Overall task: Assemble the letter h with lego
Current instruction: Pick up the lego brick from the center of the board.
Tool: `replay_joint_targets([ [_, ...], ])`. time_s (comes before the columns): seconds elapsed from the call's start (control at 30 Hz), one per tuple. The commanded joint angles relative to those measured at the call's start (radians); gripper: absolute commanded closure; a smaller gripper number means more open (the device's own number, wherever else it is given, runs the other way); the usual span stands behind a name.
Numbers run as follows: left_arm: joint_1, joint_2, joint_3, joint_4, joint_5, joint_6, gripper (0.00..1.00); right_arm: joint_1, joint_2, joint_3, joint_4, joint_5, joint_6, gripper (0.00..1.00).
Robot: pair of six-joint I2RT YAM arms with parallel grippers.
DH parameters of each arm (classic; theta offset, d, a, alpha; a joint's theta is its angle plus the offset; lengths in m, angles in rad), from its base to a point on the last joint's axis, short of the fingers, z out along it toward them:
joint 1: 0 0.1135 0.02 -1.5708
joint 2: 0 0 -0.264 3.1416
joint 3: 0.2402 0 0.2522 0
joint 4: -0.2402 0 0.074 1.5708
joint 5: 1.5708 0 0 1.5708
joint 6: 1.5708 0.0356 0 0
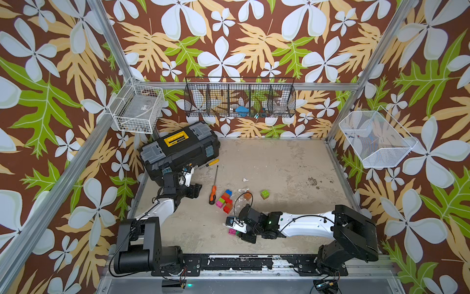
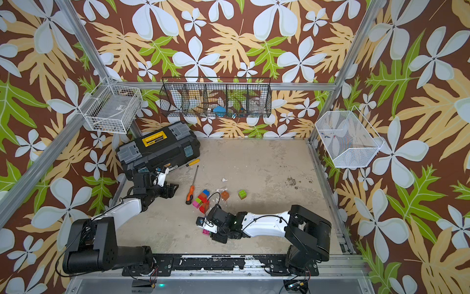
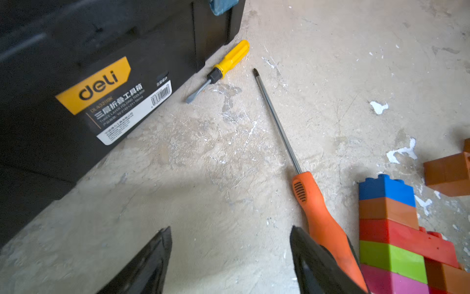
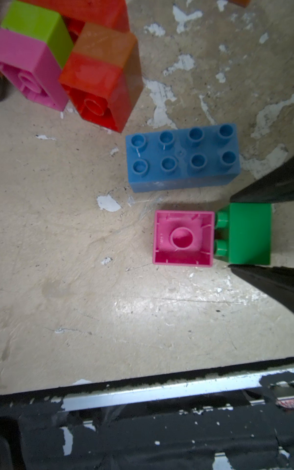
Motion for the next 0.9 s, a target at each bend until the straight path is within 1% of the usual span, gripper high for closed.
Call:
replay_joint_targets([
  [0.0, 0.004, -0.026, 0.006, -0.011, 0.01, 0.024, 0.23, 0.002, -0.01, -0.011, 0.026, -0.006, 0.016, 0.68],
  [0.07, 0.004, -0.037, 0.052, -0.079, 0.071, 0.029, 0.23, 0.002, -0.043, -0.025, 0.056, 0.002, 0.019, 0.72],
  [0.13, 0.004, -0.039, 0.115, -0.173, 0.144, 0.024, 0.23, 0.001, -0.093, -0.043, 0.085, 0.022, 0.014, 0.74],
  [0.2, 0.003, -0.048, 0.177, -0.257, 0.228, 0.004, 0.23, 0.002, -0.17, -0.08, 0.14, 0.058, 0.001, 0.75],
  [0.27, -0.014, -0.061, 0.239, -0.341, 0.308, -0.016, 0.23, 0.001, -0.259, -0.131, 0.216, 0.119, -0.018, 0.75],
  [0.3, -0.033, -0.067, 0.269, -0.387, 0.328, -0.017, 0.23, 0.001, -0.296, -0.158, 0.256, 0.154, -0.027, 0.75],
  [0.37, -0.101, -0.079, 0.34, -0.494, 0.363, -0.011, 0.22, 0.001, -0.382, -0.214, 0.35, 0.251, -0.039, 0.75],
  [0.4, -0.131, -0.08, 0.364, -0.54, 0.397, -0.012, 0.21, 0.002, -0.417, -0.238, 0.4, 0.291, -0.05, 0.75],
  [0.5, -0.22, -0.078, 0.408, -0.61, 0.568, -0.077, 0.2, 0.001, -0.507, -0.316, 0.547, 0.428, -0.087, 0.74],
  [0.57, -0.287, -0.069, 0.412, -0.611, 0.657, -0.152, 0.2, 0.0, -0.545, -0.34, 0.607, 0.455, -0.125, 0.74],
  [0.67, -0.394, -0.041, 0.415, -0.607, 0.73, -0.22, 0.19, 0.001, -0.567, -0.348, 0.649, 0.451, -0.159, 0.74],
  [0.73, -0.444, -0.019, 0.416, -0.599, 0.778, -0.244, 0.18, 0.001, -0.567, -0.349, 0.669, 0.449, -0.173, 0.74],
  [0.8, -0.487, -0.001, 0.426, -0.599, 0.761, -0.258, 0.17, 0.001, -0.561, -0.342, 0.676, 0.44, -0.176, 0.74],
  [0.87, -0.511, 0.016, 0.436, -0.6, 0.708, -0.261, 0.17, 0.001, -0.553, -0.333, 0.677, 0.425, -0.177, 0.74],
])
